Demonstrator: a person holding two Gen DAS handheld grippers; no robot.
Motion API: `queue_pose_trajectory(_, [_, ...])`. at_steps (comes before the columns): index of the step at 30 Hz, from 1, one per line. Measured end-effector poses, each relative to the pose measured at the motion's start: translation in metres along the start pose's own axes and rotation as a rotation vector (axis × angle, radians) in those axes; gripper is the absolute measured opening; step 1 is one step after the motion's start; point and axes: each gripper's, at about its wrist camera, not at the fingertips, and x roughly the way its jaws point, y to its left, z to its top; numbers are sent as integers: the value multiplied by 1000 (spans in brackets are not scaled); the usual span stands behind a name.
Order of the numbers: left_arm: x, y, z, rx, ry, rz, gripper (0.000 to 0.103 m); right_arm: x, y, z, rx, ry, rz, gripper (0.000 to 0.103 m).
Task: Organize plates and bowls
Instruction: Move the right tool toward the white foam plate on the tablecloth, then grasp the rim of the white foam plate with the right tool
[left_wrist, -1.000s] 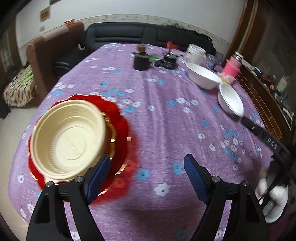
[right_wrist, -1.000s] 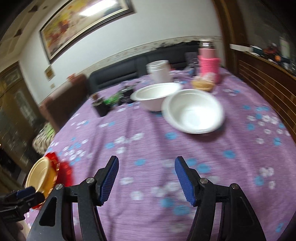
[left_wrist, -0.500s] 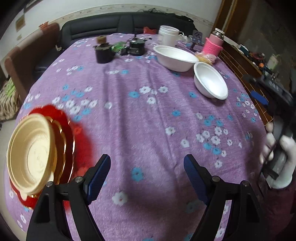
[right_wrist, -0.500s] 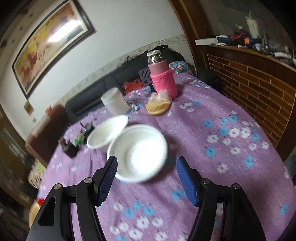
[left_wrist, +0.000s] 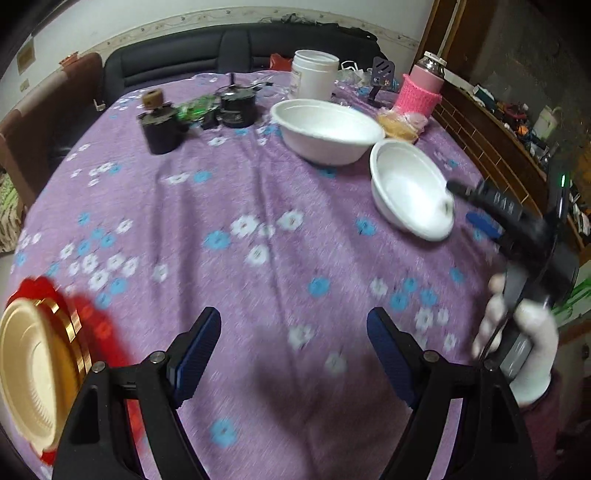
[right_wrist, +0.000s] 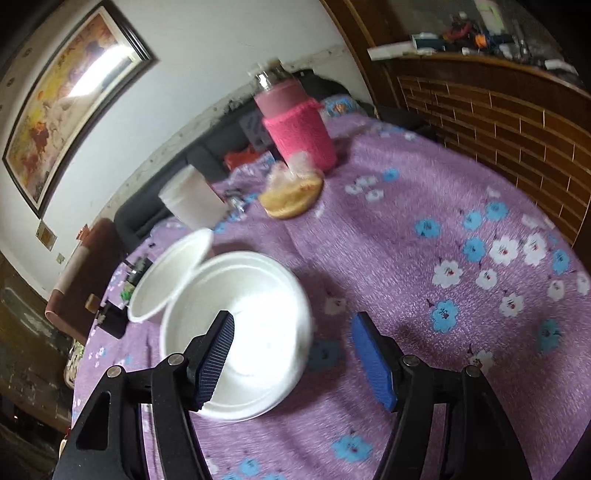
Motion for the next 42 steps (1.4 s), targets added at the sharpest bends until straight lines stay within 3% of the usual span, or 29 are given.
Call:
queue_pose_trajectory(5, [33, -13, 39, -32, -2, -35, 80, 18, -15, -2, 45, 68, 17, 70])
queue_pose_trajectory(12, [93, -28, 73, -103, 92, -111, 80, 25, -14, -6, 15, 77, 37, 70])
queue_pose_trajectory(19, [104, -39, 89, -90, 47, -95, 80, 31, -3, -9, -24, 70, 41, 66])
queue_pose_trajectory(20, [105, -39, 89, -97, 48, -98, 80, 32, -3, -9, -27, 71, 40, 63])
queue_pose_trajectory(26, [101, -30, 83, -155, 46, -166, 80, 35, -6, -10, 3, 108, 66, 23])
queue_pose_trajectory(29, [92, -22, 77, -188, 33, -219, 80, 37, -14, -9, 54, 159, 121, 12])
queue_pose_trajectory(33, [79, -10, 73, -207, -13, -256, 80, 33, -9, -11, 30, 211, 142, 10])
queue_pose_trajectory(35, [79, -10, 74, -185, -20, -222, 80, 33, -1, -14, -12, 231, 148, 10])
queue_pose_trajectory(40, [92, -17, 75, -152, 10, -192, 80, 31, 18, -27, -67, 309, 260, 11])
queue_pose_trajectory(41, [94, -19, 75, -134, 19, -188, 77, 31, 21, -29, -72, 319, 276, 11])
queue_pose_trajectory(42, [94, -23, 74, -108, 21, -172, 56, 31, 23, -31, -75, 327, 285, 11])
